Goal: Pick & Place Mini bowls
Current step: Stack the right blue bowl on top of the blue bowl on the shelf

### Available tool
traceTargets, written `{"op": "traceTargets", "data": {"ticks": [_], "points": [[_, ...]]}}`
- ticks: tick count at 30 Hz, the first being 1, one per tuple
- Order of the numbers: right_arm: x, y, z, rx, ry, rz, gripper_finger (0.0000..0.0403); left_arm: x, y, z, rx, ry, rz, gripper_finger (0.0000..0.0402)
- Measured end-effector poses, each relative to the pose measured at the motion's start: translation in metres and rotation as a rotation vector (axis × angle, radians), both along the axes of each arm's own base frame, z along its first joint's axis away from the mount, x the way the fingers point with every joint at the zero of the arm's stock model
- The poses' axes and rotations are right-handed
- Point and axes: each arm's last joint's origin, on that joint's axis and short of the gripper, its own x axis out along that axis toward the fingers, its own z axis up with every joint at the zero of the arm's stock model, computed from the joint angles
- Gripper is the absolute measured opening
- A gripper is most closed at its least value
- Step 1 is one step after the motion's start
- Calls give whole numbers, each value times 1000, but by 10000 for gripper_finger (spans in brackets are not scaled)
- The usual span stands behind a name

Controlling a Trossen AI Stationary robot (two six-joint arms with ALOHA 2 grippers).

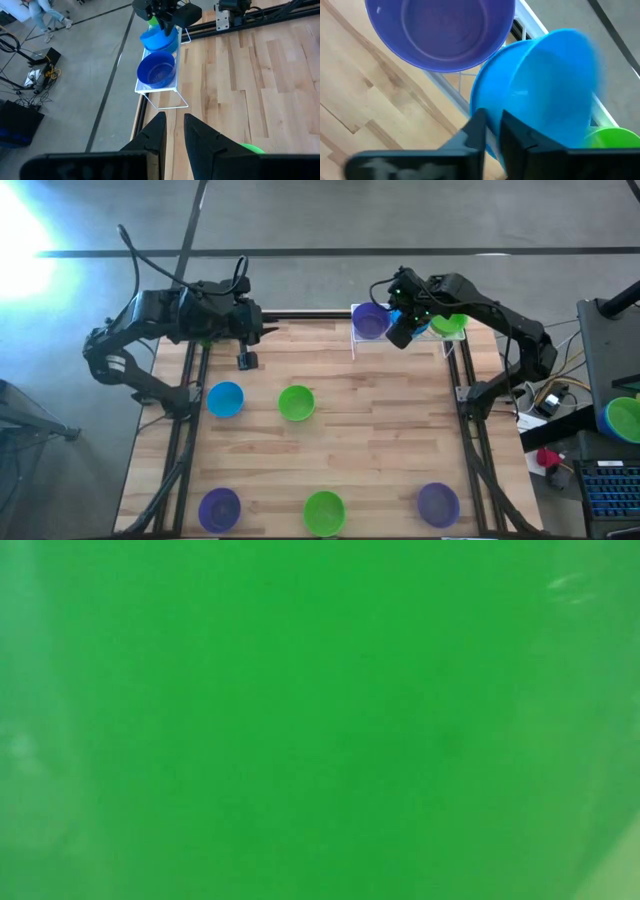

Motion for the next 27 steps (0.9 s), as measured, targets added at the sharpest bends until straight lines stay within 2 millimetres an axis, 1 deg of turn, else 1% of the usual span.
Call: {"op": "traceTargets", "data": {"ticks": [2,6,22,27], "points": [[0,0,0,-1,1,3,15,0,0,0,0,0,0,62],[0,0,0,-2,1,3,10,0,0,0,0,0,0,62],[-1,0,0,-12,11,-8,9,0,0,0,0,0,0,62],[-1,0,0,-13,11,-8,22,0,0,0,0,0,0,62]]}}
